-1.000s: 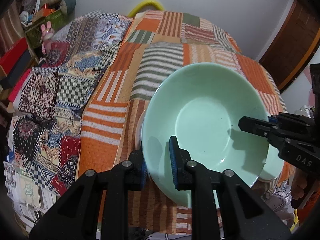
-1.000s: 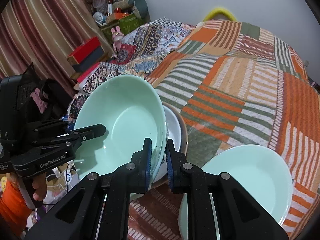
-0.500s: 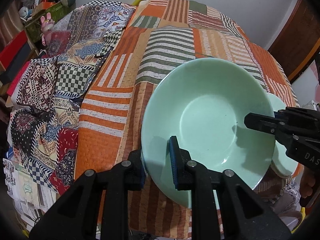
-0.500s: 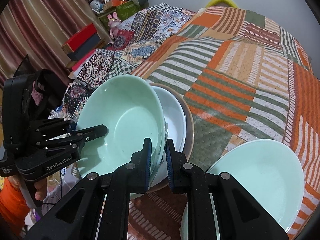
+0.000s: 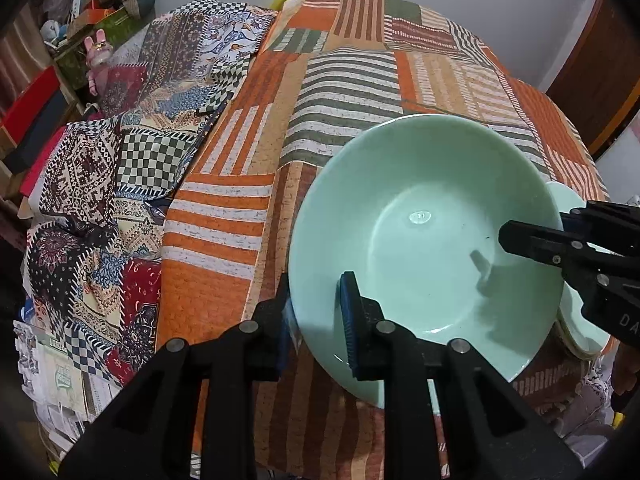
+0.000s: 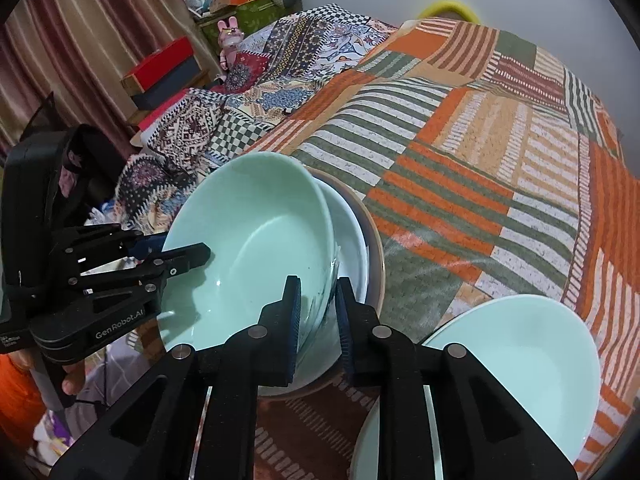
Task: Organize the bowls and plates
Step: 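Lower the mint-green bowl into the spotted white bowl with both tools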
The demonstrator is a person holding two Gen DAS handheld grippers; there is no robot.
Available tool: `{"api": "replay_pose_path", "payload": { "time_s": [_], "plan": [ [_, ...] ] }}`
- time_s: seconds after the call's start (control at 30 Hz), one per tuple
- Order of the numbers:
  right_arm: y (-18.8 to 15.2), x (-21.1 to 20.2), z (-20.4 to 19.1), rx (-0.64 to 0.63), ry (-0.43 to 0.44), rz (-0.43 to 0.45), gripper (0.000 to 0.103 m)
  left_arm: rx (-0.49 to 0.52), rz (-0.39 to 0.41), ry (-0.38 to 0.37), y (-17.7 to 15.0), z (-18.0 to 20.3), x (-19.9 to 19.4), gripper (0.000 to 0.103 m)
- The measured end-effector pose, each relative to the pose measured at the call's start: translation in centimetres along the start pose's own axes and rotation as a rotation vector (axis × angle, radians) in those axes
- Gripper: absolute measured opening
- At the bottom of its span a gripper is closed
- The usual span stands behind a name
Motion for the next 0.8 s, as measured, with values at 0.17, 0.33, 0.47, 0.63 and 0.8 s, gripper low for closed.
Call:
{"api": "replay_pose_path", "payload": {
  "time_s": [0.17,0.33,0.47,0.63,0.8],
  "plan": [
    [0.0,-0.1,-0.1,-0.017,-0.014,-0.014,0.017,0.000,-0.007,-0.004,0.0,0.0,-0.2,0.021],
    [0.2,-0.7,-0.2,-0.036,-0.037,-0.002,0.018,-0.024,0.006,-0.014,0.2,-0.6,-1.1,0.033],
    [0.5,-1.4,-0.2,-0.041,-0.053,0.022,0.026,-0.056,0.045,-0.032,0.5,-1.4,-2.5,0.043],
    [1.2,-3.5,-0.5,-0.079,-0.090,0.108,0.051,-0.097,0.080,-0.061,0.8,-2.4,-4.0,0.052],
    [1.2,-3.7,0.2,-0.047,-0.073,0.109,0.051,-0.113,0.058,-0.082,0.1,-2.6,-3.5,0.058]
  ]
}}
Point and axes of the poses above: each gripper's, at about its wrist camera, not at the fingertips, and x roughly the way its jaws point, z to its right, y to its top, the point moved 5 cm from there along x, roughly the way its jaws point, and after that the axes turned 12 degrees about y, right-handed, at the moved point
